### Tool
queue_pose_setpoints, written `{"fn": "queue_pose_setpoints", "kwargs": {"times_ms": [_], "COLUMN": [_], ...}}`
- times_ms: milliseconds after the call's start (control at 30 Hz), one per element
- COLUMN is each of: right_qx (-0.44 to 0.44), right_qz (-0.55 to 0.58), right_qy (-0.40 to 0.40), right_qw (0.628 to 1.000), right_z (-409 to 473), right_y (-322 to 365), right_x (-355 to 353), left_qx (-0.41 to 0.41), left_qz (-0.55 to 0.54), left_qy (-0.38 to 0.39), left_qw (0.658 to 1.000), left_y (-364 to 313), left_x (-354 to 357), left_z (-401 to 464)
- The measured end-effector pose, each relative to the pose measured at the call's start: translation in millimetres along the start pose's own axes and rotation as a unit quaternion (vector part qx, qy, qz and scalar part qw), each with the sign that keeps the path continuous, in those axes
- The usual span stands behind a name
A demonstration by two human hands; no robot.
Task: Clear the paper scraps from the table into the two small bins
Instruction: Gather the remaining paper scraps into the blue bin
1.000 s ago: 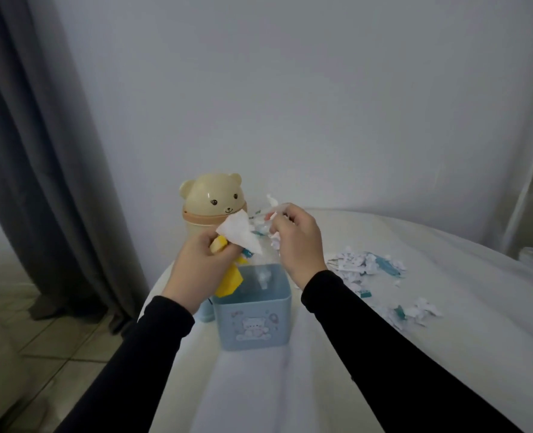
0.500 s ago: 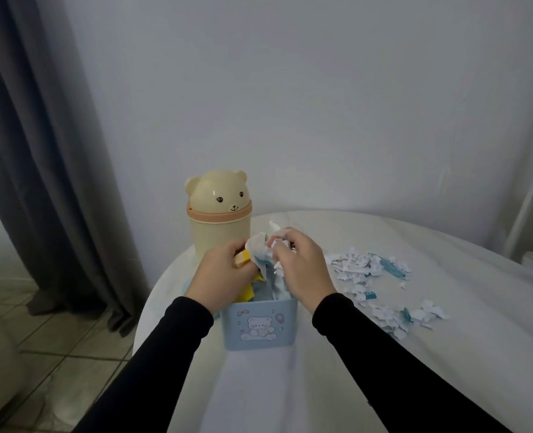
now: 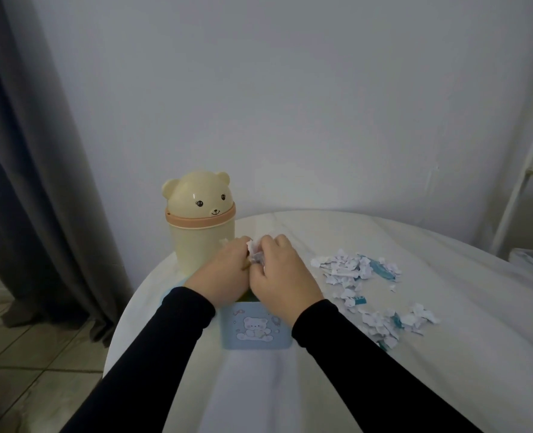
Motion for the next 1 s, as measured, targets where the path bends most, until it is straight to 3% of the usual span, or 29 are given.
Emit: {"fn": "queue_pose_setpoints", "kwargs": {"times_ms": [167,267,333,700,900,1000], "right_qx": [-0.033,-0.034,-0.036,-0.101,-0.086,-0.096], "right_qz": [-0.014,0.008,0.015,-0.039,0.028,0.065], "right_qy": [0.002,-0.009,0.025,0.136,0.105,0.086], "right_qw": [0.999,0.999,0.999,0.985,0.99,0.99], "right_z": [-5.5,-6.5,-3.8,-1.1,-4.6,-9.8], "right_y": [-0.3,-5.9,-11.2,-10.3,-15.4,-18.9], "right_x": [2.2,-2.0,-0.1,0.7,-5.3,-14.3], "left_qx": [0.018,0.001,-0.012,-0.066,-0.068,-0.029], "left_qz": [0.007,-0.044,-0.079,-0.265,-0.234,-0.143], "left_qy": [-0.034,-0.046,-0.048,0.033,0.046,0.031], "left_qw": [0.999,0.998,0.996,0.962,0.969,0.989], "left_y": [-0.1,5.9,9.6,-0.9,3.6,6.4], "left_x": [-4.9,-4.9,-5.3,11.4,12.1,4.6], "left_z": [-7.4,-9.6,-10.2,-19.8,-17.0,-13.8]}}
Point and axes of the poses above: each hand's wrist, its own z-axis towards the middle knuckle, its own x-axis out of the palm, y = z × x, the point moved 7 cm from there along z, towards the middle knuckle, and after that the axes turned 9 degrees about -z, right-handed, at the moved point
